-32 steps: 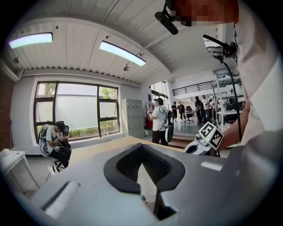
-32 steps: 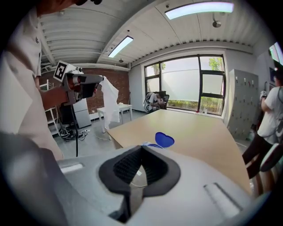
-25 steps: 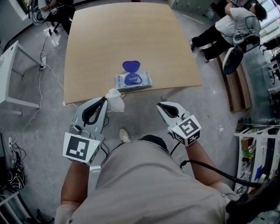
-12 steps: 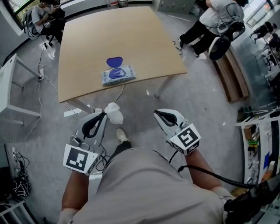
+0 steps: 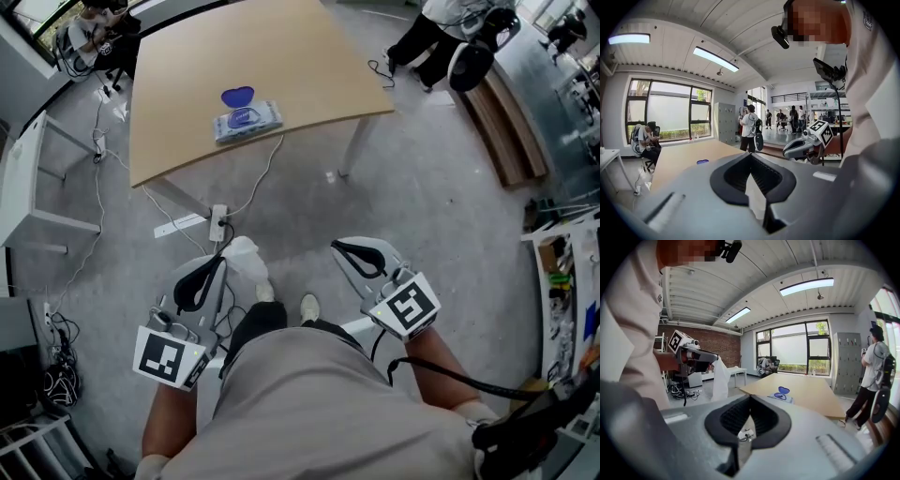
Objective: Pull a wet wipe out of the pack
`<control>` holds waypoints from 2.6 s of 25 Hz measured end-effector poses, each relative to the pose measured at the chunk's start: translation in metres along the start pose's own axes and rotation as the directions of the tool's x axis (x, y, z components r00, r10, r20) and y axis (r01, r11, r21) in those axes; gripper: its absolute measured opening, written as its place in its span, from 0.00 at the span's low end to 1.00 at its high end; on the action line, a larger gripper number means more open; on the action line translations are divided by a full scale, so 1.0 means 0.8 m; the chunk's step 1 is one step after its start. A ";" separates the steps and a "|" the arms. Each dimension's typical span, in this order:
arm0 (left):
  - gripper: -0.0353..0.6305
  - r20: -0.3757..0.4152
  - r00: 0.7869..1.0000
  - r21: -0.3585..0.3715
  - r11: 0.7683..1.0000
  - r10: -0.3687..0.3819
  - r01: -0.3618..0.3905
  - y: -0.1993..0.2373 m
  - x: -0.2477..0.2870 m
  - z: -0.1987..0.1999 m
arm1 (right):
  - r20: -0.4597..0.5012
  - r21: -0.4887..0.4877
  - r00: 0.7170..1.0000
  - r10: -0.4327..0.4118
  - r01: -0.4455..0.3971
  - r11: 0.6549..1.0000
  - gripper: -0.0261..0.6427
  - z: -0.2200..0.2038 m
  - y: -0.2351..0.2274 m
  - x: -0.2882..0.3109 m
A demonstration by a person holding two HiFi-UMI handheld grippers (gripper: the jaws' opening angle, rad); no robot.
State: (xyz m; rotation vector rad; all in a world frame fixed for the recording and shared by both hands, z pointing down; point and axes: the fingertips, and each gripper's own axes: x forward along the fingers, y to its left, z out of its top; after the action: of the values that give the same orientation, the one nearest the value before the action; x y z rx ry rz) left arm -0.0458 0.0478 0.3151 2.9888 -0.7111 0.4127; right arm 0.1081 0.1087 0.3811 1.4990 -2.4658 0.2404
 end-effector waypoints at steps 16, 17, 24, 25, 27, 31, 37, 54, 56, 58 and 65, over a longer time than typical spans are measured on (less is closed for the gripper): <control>0.06 0.092 0.987 0.058 0.990 -0.134 0.129 0.014 -0.185 -0.012 | 0.018 0.005 0.995 -0.098 0.098 0.995 0.04 0.047 0.201 0.017; 0.06 0.090 0.986 0.065 0.988 -0.142 0.137 0.019 -0.201 -0.018 | 0.018 0.000 0.995 -0.099 0.099 0.995 0.04 0.049 0.219 0.025; 0.06 0.073 0.970 0.077 0.971 -0.233 0.228 0.020 -0.290 -0.065 | 0.018 -0.024 0.990 -0.139 0.140 0.990 0.04 0.052 0.331 0.036; 0.06 0.071 0.968 0.075 0.969 -0.240 0.235 0.018 -0.301 -0.069 | 0.017 -0.025 0.990 -0.138 0.138 0.990 0.04 0.054 0.345 0.034; 0.06 0.067 0.964 0.081 0.964 -0.258 0.252 0.010 -0.322 -0.072 | 0.018 -0.031 0.991 -0.133 0.134 0.991 0.04 0.060 0.371 0.029; 0.06 0.062 0.956 0.091 0.956 -0.285 0.279 -0.009 -0.349 -0.076 | 0.026 -0.058 0.994 -0.110 0.112 0.992 0.04 0.071 0.412 0.016; 0.06 0.064 0.953 0.086 0.953 -0.296 0.291 -0.051 -0.360 -0.076 | 0.029 -0.086 0.996 -0.086 0.088 0.992 0.04 0.077 0.439 -0.017; 0.06 0.066 0.941 0.105 0.940 -0.331 0.324 -0.175 -0.333 -0.037 | 0.056 -0.094 0.997 -0.060 0.065 0.993 0.04 0.060 0.425 -0.123; 0.06 0.074 0.942 0.109 0.942 -0.327 0.318 -0.179 -0.332 -0.031 | 0.062 -0.108 0.997 -0.053 0.060 0.992 0.04 0.064 0.422 -0.127; 0.06 0.071 0.943 0.111 0.942 -0.324 0.315 -0.181 -0.333 -0.032 | 0.072 -0.114 0.996 -0.050 0.058 0.992 0.04 0.067 0.422 -0.128; 0.06 0.057 0.950 0.097 0.949 -0.307 0.300 -0.184 -0.336 -0.040 | 0.076 -0.123 0.997 -0.032 0.041 0.992 0.04 0.067 0.425 -0.133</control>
State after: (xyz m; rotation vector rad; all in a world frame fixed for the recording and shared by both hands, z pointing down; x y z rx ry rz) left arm -0.2190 0.3001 0.2771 3.1341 -0.2303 0.3283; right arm -0.1537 0.3408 0.2938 1.5250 -2.4570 0.0237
